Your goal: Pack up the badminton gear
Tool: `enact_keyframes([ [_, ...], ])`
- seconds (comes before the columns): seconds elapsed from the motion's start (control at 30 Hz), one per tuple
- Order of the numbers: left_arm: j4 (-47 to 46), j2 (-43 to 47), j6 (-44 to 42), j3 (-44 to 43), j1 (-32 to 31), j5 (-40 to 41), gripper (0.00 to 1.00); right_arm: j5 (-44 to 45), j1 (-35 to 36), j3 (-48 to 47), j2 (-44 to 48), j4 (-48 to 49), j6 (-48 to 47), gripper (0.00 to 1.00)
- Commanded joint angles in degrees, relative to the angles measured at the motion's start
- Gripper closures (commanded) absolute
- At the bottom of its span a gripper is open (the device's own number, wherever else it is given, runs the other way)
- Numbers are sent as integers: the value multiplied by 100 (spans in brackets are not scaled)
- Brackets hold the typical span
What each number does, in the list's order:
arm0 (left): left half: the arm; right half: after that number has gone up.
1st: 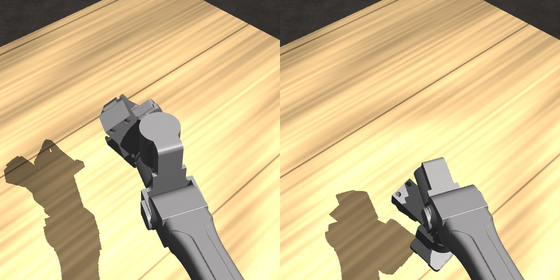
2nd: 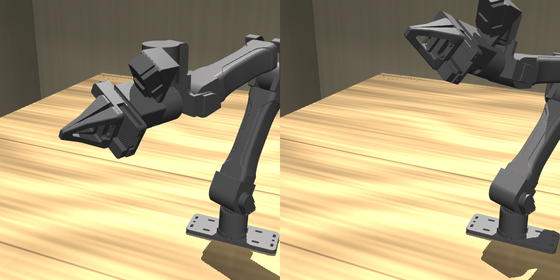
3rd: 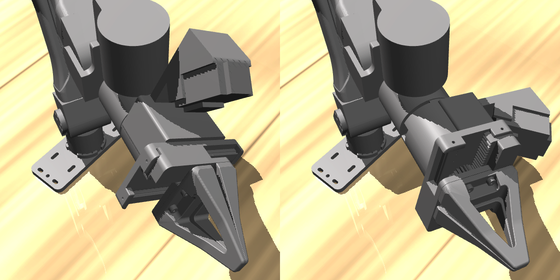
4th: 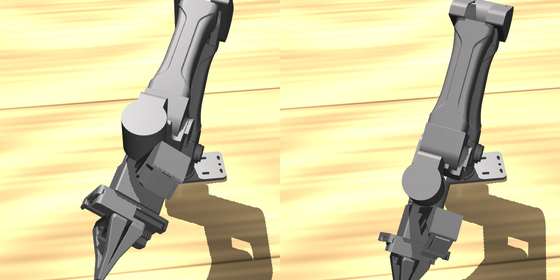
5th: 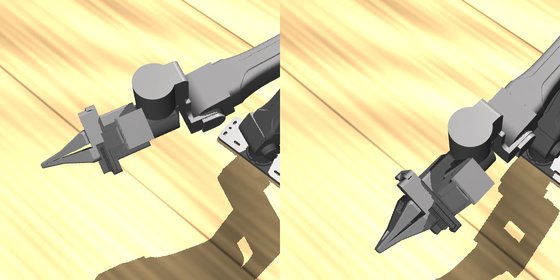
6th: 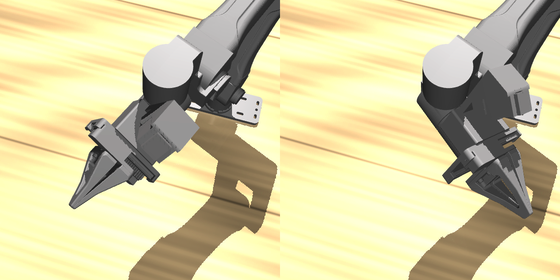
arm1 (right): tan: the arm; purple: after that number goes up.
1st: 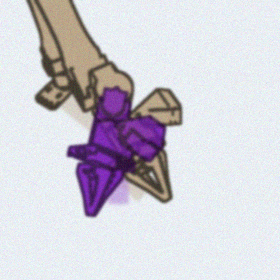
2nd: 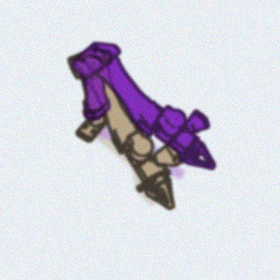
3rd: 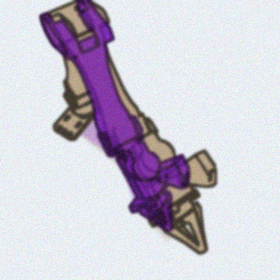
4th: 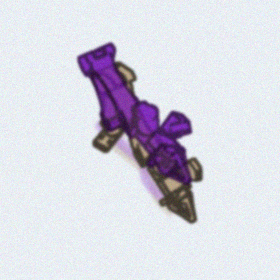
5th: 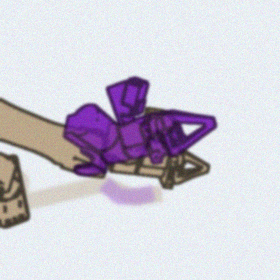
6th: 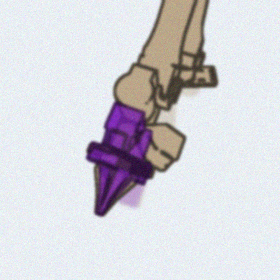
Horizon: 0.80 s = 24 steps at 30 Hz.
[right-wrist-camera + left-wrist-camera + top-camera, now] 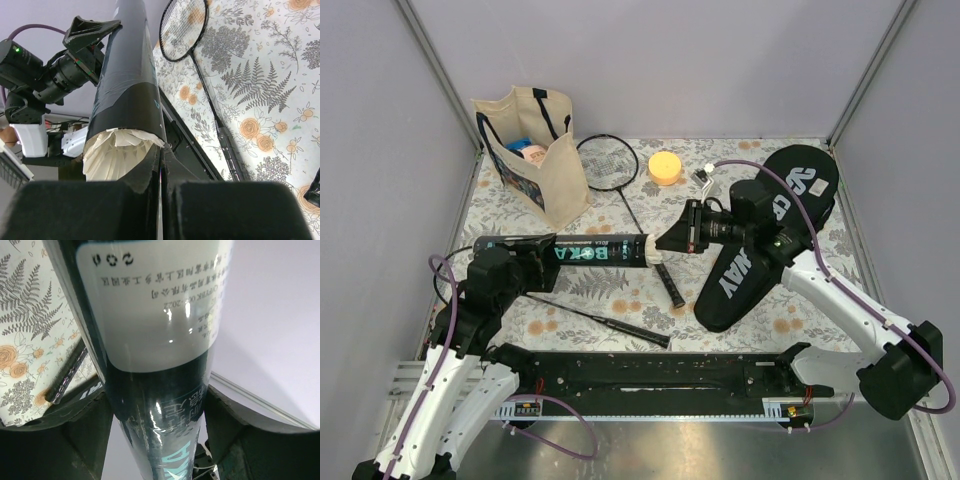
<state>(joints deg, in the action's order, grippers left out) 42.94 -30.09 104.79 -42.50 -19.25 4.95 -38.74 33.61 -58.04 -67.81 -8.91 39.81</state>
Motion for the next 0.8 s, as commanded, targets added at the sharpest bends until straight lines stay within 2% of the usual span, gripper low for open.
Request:
enact_keyframes([
  [0.0, -418, 55, -143, -48, -44, -56, 71, 778, 330, 12, 136, 399, 202, 100],
  [0.37, -453, -94, -196, -136, -53, 23, 72, 2063, 779, 346, 163, 793, 703, 100],
  [0.5, -418, -15, -143, -65, -53, 190, 72, 1976, 823, 294, 163, 829, 660, 98],
  [0.6, -348, 38, -108, -100, -53, 304, 72, 2186, 823, 285, 382, 356, 353, 82],
  [0.77, -304, 108, -56, -83, -53, 366, 72, 2476, 814, 294, 874, -312, -43, 63],
])
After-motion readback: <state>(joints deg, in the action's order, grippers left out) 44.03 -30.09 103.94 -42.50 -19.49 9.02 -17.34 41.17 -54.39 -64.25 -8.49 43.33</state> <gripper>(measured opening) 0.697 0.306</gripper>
